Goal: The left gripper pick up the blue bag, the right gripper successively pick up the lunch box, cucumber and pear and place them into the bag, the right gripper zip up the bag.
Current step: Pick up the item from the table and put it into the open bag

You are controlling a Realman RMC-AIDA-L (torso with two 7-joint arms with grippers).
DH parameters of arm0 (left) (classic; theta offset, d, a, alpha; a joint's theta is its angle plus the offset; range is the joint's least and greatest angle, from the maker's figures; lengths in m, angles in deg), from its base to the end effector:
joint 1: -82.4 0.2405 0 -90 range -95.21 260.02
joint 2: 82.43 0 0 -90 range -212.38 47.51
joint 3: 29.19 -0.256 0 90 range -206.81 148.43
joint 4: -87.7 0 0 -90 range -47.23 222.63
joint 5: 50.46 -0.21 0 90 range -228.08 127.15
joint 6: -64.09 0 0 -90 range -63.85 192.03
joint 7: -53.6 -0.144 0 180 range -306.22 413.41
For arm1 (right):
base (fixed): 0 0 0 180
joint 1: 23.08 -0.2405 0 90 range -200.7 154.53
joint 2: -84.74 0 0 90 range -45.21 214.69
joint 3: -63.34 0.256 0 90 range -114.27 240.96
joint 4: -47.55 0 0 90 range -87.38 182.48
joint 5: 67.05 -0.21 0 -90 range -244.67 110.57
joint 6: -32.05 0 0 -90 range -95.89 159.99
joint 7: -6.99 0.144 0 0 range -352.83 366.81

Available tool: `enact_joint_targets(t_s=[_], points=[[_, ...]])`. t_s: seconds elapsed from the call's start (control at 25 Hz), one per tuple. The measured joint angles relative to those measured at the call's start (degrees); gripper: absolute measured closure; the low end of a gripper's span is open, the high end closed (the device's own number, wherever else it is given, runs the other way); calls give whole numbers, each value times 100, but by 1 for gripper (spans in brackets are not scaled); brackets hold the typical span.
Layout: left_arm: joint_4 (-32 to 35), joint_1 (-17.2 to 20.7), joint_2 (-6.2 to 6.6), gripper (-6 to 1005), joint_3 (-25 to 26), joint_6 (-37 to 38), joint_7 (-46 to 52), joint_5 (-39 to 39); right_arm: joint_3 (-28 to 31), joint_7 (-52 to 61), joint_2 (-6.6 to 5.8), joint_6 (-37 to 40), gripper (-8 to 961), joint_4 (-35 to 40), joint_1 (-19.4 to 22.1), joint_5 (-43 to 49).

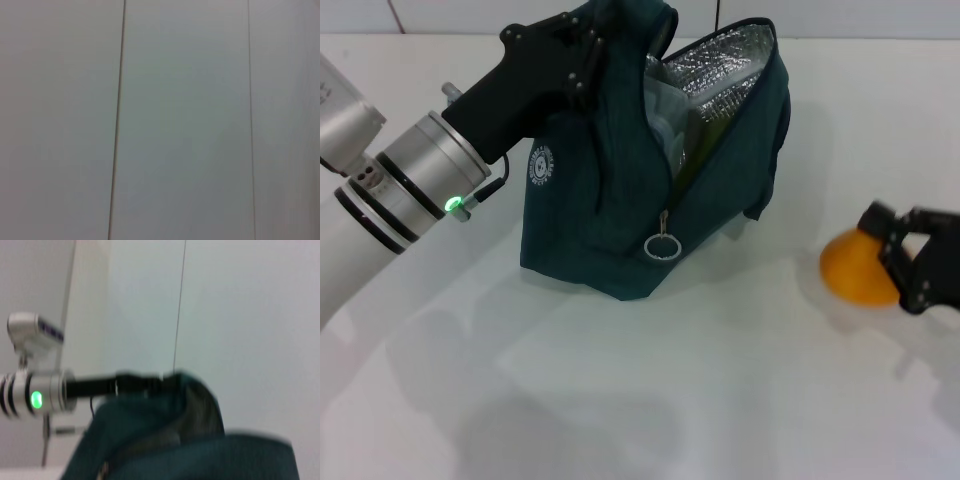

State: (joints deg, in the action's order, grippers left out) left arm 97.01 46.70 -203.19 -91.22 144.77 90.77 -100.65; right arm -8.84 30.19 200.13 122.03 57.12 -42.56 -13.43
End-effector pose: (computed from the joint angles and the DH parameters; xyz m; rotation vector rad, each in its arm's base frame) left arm -0.2183 0.3586 -0.0321 -2.1017 -0.3244 -1.1859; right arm 0.3028 0.2651 -0.0188 -2.2274 0.1229 0.9345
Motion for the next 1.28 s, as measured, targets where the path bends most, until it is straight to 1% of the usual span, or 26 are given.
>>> enact_joint_targets(t_s=[0.2,0.36,0.44,0.52,0.64,0.72,0.88,0.92,1.0,1.16,1.28], points=[[1,5,4,941,-2,52,23,0,2,473,-9,501,911,630,-96,-48],[8,29,8,941,-3,139,44,0,3,1190,-56,852,907,1157,-327,-47],[6,33,9,941,-3,162,41,-2,4,1690,-122,1030,905,1451,-547,-45],[4,39,9,941,-2,188,26,-24,4,2148,-181,1049,903,1651,-790,-24],[2,43,9,941,-8,201,16,-37,1,2750,-257,770,900,1758,-1241,6],[1,45,9,941,-10,203,14,-42,-24,2972,-284,396,899,1760,-1574,40],[2,38,9,940,-18,203,12,-47,-50,3299,-263,-429,895,1774,-2112,496],[8,31,9,940,-20,203,12,-49,-47,3366,-253,-535,894,1776,-2195,613],[24,18,9,940,-20,203,11,-51,-43,3436,-223,-703,892,1777,-2299,789],[40,2,9,940,-20,206,9,-51,-42,3433,-111,-949,888,1788,-2448,1128],[48,-9,15,940,-20,208,9,-42,-45,3431,-50,-1081,886,1806,-2502,1339]])
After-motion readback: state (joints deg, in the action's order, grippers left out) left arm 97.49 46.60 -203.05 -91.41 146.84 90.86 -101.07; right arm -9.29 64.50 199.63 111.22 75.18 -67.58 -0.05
